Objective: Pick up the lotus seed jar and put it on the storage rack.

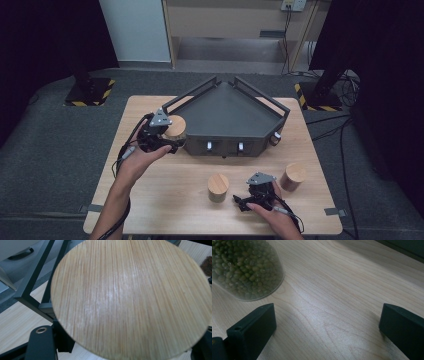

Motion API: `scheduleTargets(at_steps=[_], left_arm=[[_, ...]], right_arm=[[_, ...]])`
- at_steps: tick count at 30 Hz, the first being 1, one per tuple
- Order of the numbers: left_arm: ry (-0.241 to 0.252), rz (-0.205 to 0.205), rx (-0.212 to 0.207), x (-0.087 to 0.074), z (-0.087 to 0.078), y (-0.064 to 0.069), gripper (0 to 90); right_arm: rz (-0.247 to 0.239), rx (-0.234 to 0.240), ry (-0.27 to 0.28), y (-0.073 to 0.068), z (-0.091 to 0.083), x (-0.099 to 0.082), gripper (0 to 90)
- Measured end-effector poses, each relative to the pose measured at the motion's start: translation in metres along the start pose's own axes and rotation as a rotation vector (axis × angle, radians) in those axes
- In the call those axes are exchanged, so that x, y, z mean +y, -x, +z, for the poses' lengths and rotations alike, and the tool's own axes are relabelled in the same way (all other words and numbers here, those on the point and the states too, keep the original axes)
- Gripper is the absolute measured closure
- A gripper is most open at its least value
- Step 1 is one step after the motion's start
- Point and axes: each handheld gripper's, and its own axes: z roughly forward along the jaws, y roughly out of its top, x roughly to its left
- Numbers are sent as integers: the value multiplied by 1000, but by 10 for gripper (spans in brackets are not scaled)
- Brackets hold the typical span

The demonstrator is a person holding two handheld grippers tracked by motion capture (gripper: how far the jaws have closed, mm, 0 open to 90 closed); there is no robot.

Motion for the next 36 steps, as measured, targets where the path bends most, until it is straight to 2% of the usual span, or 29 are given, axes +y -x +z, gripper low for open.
scheduleTargets(at_steps=[21, 28, 36], left_arm=[[-4, 25, 14, 18, 8, -5, 242], [1, 28, 17, 24, 13, -7, 242], [-4, 50, 20, 34, 24, -6, 242]], right_arm=[[0, 0, 0, 0, 0, 0, 13], [1, 0, 0, 0, 0, 0, 13], [1, 1, 0, 0, 0, 0, 13]])
